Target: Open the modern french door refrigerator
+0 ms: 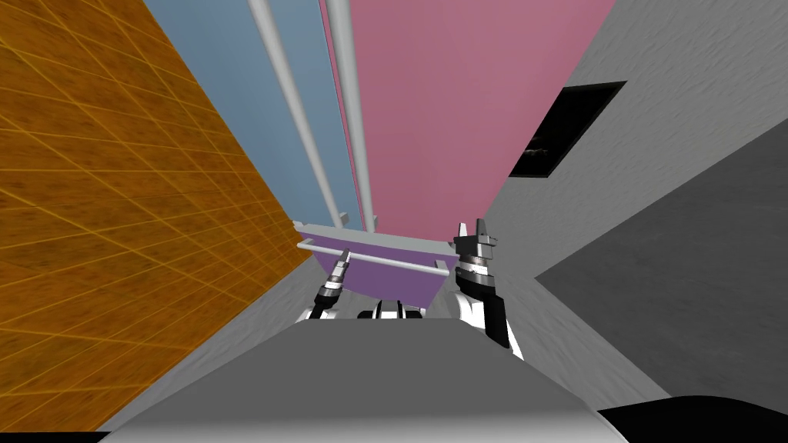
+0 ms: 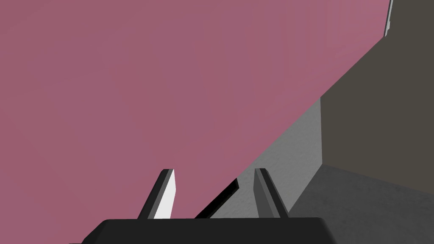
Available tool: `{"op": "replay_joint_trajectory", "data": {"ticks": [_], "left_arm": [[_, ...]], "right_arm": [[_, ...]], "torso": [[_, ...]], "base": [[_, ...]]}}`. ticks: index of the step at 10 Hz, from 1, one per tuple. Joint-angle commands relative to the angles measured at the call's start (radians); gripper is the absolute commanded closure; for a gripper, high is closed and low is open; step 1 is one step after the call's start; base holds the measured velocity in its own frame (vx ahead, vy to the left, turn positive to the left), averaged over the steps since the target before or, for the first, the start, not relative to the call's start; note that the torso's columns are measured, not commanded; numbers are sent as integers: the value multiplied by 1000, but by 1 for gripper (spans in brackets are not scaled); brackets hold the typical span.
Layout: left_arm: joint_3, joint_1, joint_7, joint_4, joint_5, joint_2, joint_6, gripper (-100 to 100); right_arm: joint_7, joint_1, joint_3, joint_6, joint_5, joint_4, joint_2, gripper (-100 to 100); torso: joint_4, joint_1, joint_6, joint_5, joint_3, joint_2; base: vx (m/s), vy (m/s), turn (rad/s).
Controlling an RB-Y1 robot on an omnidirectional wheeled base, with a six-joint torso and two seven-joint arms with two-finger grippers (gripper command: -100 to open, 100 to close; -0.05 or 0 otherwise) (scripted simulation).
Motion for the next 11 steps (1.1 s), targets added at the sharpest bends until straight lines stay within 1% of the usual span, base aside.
{"op": "replay_joint_trajectory", "data": {"ticks": [1, 2, 3, 4, 10, 11], "left_arm": [[-11, 4, -9, 52, -6, -10, -15, -100], [-14, -2, -15, 79, -8, -15, -33, -100], [-14, -2, -15, 83, -8, -15, -33, -100], [-17, -8, -22, 108, -10, -20, -50, -100], [-17, -8, -22, 113, -10, -20, -50, -100], [-20, -13, -28, 138, -12, -25, -67, -100]], "right_arm": [[0, 0, 0, 0, 0, 0, 0, 0], [0, 0, 0, 0, 0, 0, 0, 0], [0, 0, 0, 0, 0, 0, 0, 0], [0, 0, 0, 0, 0, 0, 0, 0], [0, 0, 0, 0, 0, 0, 0, 0], [0, 0, 0, 0, 0, 0, 0, 0]], "torso": [[-3, 0, 1, 2, -1, -2], [-5, 0, 2, 3, -1, -3], [-6, 0, 3, 3, -2, -4], [-8, -1, 4, 4, -2, -6], [-8, -4, 5, 4, -2, -6], [-8, -4, 5, 4, -2, -5]], "base": [[15, 12, -7], [14, 12, -26], [8, 15, 2], [12, 19, -12], [3, 1, -5], [12, 14, -6]]}}
